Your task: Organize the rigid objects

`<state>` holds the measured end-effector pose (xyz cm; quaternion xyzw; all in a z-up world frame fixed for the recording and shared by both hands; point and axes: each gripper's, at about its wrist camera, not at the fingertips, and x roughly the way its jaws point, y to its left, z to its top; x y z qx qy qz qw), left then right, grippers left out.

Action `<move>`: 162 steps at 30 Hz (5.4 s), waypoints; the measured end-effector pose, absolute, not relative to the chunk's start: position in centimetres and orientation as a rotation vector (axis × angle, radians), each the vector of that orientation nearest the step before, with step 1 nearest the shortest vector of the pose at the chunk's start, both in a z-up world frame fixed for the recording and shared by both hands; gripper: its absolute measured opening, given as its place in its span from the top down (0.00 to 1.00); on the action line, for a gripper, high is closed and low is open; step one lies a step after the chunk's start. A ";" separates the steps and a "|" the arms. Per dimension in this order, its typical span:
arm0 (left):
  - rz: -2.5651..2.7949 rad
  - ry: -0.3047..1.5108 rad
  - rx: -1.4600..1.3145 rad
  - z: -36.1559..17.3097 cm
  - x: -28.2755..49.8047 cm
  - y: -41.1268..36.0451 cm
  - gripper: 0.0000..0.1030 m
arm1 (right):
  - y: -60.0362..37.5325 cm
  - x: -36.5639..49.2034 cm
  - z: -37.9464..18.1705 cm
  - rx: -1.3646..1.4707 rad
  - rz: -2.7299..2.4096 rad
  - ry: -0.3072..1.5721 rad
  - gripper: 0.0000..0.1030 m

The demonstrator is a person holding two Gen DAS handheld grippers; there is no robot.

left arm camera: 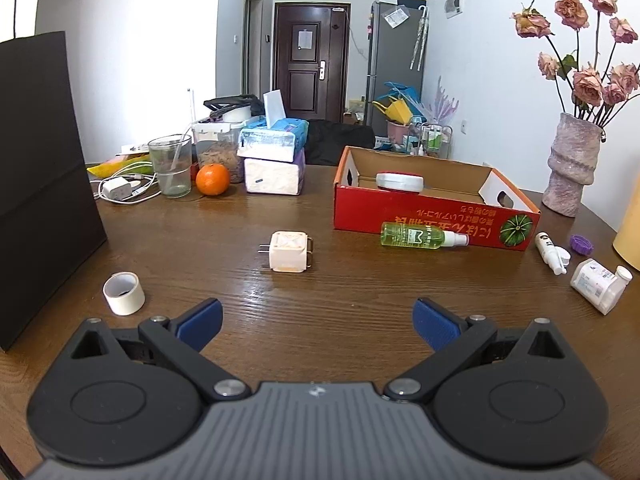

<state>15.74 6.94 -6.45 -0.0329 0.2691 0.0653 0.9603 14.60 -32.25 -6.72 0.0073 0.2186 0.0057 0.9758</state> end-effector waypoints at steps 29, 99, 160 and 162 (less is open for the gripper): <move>0.286 0.568 -0.135 -8.2 16.7 11.4 0.00 | -37.3 20.6 -10.1 0.043 -0.109 0.456 0.00; 0.615 0.678 -0.180 -13.6 24.9 24.1 0.09 | -43.9 36.9 -15.6 0.097 -0.283 0.649 0.36; 0.529 0.612 -0.127 -12.7 23.4 21.6 0.57 | -40.6 31.6 -13.3 0.071 -0.285 0.494 0.61; 0.514 0.610 -0.124 -12.6 23.1 21.0 0.57 | -40.3 30.8 -13.2 0.074 -0.279 0.484 0.61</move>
